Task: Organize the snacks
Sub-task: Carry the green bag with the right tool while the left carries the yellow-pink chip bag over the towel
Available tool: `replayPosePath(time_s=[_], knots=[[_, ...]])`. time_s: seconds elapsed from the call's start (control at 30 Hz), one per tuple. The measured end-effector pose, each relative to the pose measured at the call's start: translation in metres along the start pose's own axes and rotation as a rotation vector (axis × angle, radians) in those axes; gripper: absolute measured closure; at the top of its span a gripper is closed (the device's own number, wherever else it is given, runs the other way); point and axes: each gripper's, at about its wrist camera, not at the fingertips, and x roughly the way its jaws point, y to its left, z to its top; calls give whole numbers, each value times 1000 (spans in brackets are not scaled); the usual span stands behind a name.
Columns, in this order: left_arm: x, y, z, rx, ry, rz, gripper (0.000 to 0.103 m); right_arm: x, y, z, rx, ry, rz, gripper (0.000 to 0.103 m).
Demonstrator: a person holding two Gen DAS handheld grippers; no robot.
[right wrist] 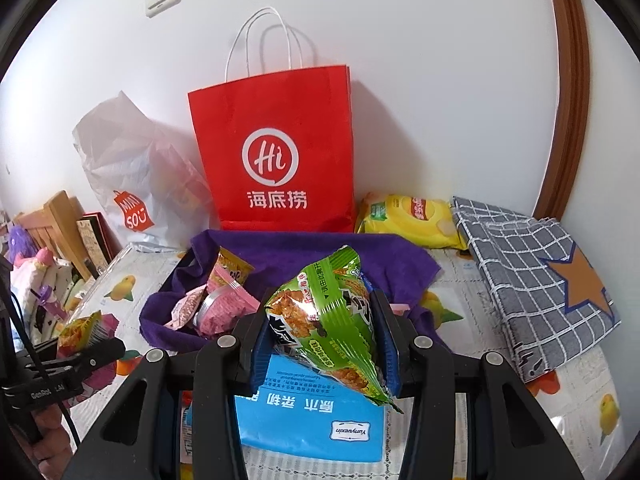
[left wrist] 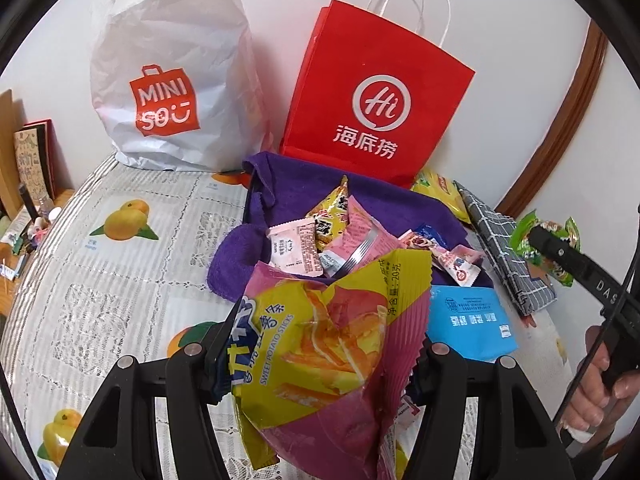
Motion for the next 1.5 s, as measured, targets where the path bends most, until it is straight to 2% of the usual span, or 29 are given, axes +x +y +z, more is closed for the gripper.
replayPosePath(time_s=[0.23,0.37,0.5,0.67,1.13,1.5], knots=[[0,0,16,-22,95,-40,42,-2,3,26,-19,-11,13,58],[-9,-4,35,14,72,18,42,7,8,45,-31,-2,28,58],[-12,-5,57,20,60,43,42,16,12,57,-60,2,3,58],[-7,-10,84,25,55,62,42,30,10,69,-53,11,30,58],[44,-18,132,55,96,78,42,73,-6,88,-46,36,42,59],[91,-14,157,45,149,91,42,101,-40,84,16,79,16,59]])
